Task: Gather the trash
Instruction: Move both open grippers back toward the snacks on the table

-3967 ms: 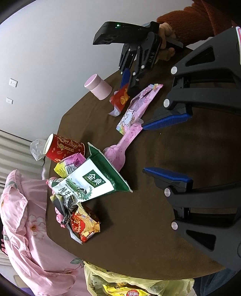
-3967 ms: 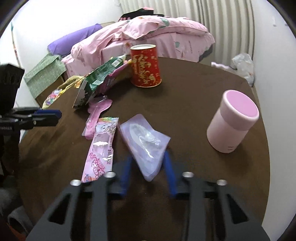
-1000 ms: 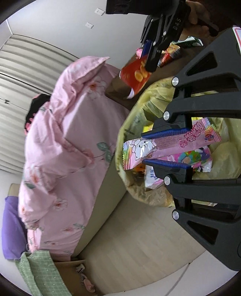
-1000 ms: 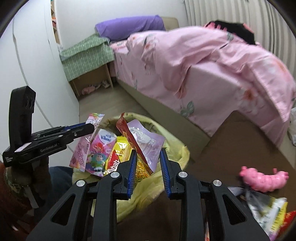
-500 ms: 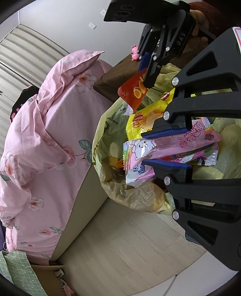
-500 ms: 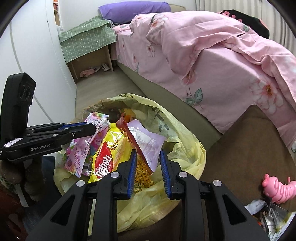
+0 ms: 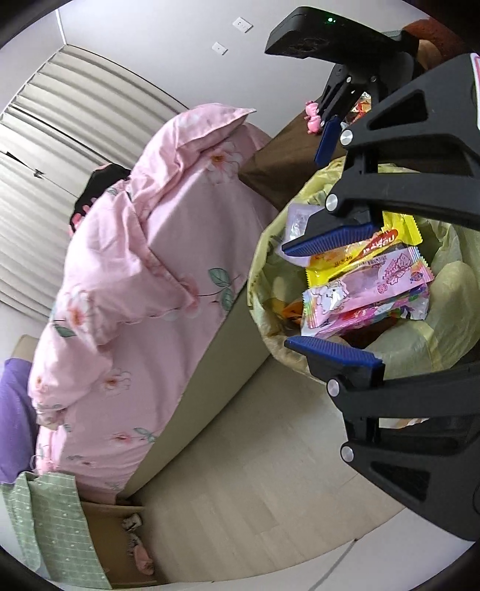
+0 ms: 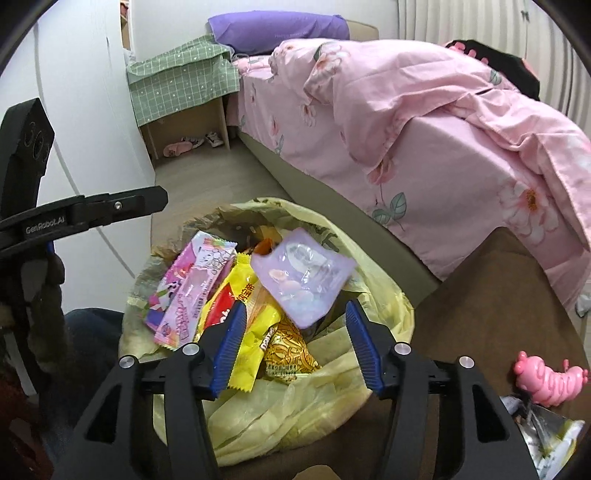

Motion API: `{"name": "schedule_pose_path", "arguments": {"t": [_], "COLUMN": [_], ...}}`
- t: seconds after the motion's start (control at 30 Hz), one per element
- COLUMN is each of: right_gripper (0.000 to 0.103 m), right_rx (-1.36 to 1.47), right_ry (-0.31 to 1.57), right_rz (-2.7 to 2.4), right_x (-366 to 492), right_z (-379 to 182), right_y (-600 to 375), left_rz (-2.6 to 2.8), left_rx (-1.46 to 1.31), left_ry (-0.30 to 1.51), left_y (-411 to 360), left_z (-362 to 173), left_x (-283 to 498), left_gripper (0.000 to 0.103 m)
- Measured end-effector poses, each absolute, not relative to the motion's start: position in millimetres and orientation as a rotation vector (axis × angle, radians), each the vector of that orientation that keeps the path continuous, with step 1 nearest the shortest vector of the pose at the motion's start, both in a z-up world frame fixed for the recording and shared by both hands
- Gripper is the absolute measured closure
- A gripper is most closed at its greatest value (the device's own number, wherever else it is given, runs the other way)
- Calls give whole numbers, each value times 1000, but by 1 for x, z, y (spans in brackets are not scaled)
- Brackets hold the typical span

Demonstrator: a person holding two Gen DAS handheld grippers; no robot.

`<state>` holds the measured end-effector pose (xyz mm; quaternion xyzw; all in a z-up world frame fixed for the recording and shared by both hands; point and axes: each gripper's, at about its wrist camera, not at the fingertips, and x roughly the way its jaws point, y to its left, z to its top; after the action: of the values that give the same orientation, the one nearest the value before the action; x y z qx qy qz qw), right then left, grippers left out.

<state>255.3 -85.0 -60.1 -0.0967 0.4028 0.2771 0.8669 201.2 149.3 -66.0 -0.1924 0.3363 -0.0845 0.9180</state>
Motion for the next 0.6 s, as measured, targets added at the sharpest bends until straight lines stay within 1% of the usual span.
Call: {"name": "schedule_pose_path", "arguments": {"t": [0.1, 0.3, 0.43, 0.47, 0.6], "right_gripper": [47, 46, 43, 40, 39], "right_rx": [-183, -115, -66, -57, -22], "right_ry": [818, 787, 767, 760, 736], "right_rz": [571, 507, 420, 392, 294], "right_x": [242, 211, 185, 177, 150], "right_z": [-47, -25, -15, -12, -5], "right_y": [-98, -142, -184, -197, -243], "left_rz": [-175, -207, -262, -278, -346], "left_rx": [-375, -323, -285, -273, -225], "left_ry": [672, 660, 673, 677, 699], "left_y": [145, 123, 94, 86, 52], "left_z": [-56, -45, -41, -41, -41], "left_x": [193, 181, 175, 173, 166], "left_gripper": [60, 60, 60, 60, 60]}}
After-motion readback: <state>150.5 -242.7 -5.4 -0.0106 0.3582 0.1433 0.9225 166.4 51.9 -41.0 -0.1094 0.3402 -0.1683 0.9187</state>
